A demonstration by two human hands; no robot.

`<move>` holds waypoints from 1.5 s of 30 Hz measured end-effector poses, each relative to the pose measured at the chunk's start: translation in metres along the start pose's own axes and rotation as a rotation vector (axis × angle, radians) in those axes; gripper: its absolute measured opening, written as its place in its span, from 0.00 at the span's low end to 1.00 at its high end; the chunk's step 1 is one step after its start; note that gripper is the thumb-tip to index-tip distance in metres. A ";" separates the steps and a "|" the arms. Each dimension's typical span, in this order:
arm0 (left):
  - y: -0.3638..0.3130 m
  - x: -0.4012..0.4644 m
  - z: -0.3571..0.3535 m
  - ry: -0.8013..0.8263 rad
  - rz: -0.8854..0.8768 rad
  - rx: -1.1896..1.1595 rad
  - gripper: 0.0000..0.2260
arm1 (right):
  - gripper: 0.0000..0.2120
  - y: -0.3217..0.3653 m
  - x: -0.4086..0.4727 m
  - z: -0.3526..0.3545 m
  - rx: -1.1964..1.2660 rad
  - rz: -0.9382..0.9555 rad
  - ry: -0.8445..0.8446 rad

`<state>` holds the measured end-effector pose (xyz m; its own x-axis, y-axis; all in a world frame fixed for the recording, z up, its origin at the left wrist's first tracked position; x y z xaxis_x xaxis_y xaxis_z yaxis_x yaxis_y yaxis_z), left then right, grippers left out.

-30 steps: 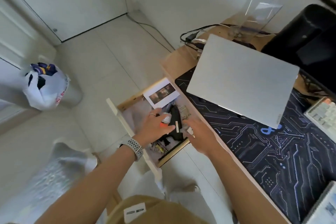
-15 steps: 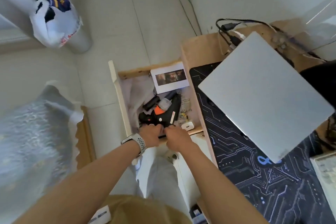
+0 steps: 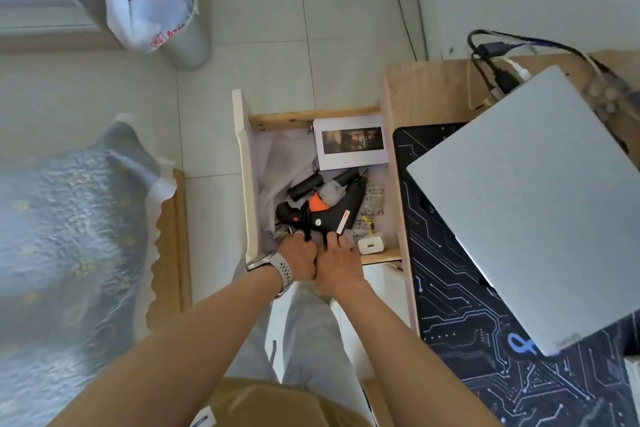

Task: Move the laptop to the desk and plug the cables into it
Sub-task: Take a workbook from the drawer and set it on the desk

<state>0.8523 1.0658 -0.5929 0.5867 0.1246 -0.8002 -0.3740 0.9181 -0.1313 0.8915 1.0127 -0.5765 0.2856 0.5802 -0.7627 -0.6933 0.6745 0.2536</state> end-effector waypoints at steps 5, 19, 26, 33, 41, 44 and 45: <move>-0.001 -0.002 0.008 -0.075 0.001 -0.006 0.18 | 0.23 0.000 -0.002 0.010 0.058 0.022 -0.080; -0.005 -0.022 0.037 -0.152 -0.144 -0.226 0.14 | 0.12 0.000 -0.027 0.057 0.051 0.207 -0.154; -0.029 -0.081 0.169 -0.511 -0.325 -0.142 0.07 | 0.05 -0.024 -0.108 0.160 0.243 0.170 -0.559; -0.091 -0.152 0.289 -0.747 -0.569 -0.095 0.08 | 0.06 -0.069 -0.242 0.223 0.397 -0.080 -1.085; -0.183 -0.199 0.285 -0.744 -0.822 -0.215 0.03 | 0.07 -0.129 -0.387 0.124 0.836 -0.491 -1.402; -0.225 -0.205 0.249 -0.646 -0.875 -0.221 0.03 | 0.06 -0.150 -0.433 0.053 1.137 -0.639 -1.507; -0.238 -0.207 0.235 -0.610 -0.882 -0.229 0.03 | 0.06 -0.157 -0.446 0.027 1.236 -0.688 -1.543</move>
<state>0.9888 0.9098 -0.2584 0.9470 -0.3181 0.0444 0.2640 0.6922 -0.6717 0.8908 0.6608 -0.2601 0.8865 -0.4601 -0.0487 0.2553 0.3987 0.8808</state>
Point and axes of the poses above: each hand's wrist, its own x-axis towards the middle knuckle, its own z-axis out of the back of the hand, y = z × x, the point moved 7 cm from there along x, towards the middle knuckle, and after that the axes turned 13 degrees about x, right-handed, at the moved point
